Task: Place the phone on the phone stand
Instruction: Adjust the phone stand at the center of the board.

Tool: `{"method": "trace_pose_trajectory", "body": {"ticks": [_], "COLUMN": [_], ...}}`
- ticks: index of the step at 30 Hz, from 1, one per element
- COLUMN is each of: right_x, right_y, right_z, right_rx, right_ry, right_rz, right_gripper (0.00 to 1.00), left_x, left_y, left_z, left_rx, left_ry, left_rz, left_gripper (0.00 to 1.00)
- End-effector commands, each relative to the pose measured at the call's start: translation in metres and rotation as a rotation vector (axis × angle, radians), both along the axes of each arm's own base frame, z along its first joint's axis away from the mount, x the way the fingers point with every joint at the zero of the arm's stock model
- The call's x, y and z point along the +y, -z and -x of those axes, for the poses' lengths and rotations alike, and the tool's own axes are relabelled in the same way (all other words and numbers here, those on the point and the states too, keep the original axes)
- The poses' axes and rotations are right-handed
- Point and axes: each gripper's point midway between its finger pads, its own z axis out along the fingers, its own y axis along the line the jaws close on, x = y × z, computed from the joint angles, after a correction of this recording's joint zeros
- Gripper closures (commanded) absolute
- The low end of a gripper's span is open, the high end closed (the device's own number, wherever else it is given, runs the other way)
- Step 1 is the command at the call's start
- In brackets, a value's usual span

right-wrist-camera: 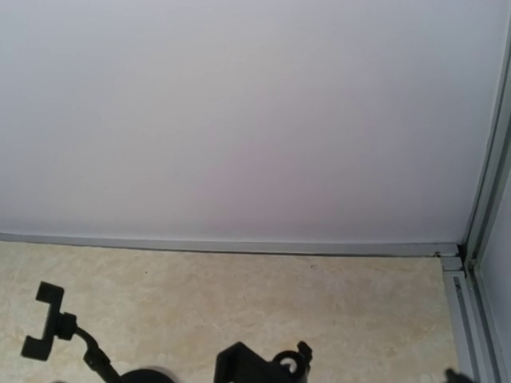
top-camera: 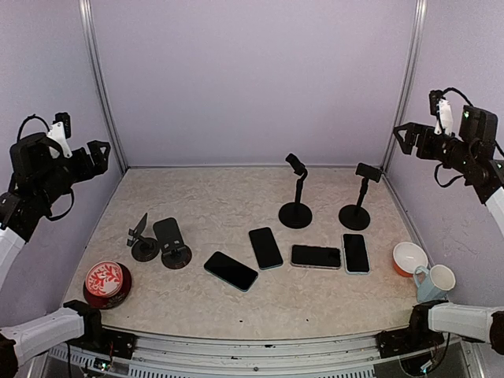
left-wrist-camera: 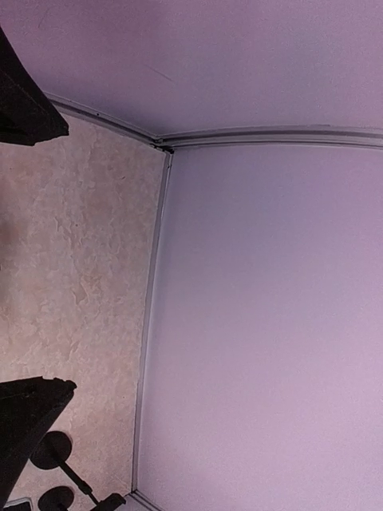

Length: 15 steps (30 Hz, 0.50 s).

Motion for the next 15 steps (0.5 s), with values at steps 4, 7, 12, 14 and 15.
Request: {"method": "trace_pose_trajectory", "body": {"ticks": [4, 7, 12, 14, 15], "right_x": [-0.002, 0.014, 0.022, 0.026, 0.028], "right_y": [0.017, 0.031, 0.047, 0.051, 0.052], "right_z": [0.004, 0.004, 0.003, 0.005, 0.006], "right_rx": [0.014, 0.048, 0.101, 0.109, 0.113], "right_ry": [-0.001, -0.104, -0.155, -0.178, -0.192], "right_rz": [-0.023, 0.002, 0.014, 0.004, -0.003], "right_gripper": [0.0, 0.0, 0.0, 0.0, 0.0], "left_x": [-0.013, -0.014, -0.023, -0.026, -0.028], "left_y": [0.003, 0.012, 0.025, 0.028, 0.03], "left_z": [-0.004, -0.005, -0.005, -0.003, -0.002], "left_rx": [0.038, 0.069, 0.089, 0.089, 0.091], "left_ry": [0.073, 0.081, 0.127, 0.146, 0.156], "left_rz": [0.023, 0.019, 0.021, 0.028, 0.027], "left_gripper": [0.01, 0.01, 0.01, 0.01, 0.01]}}
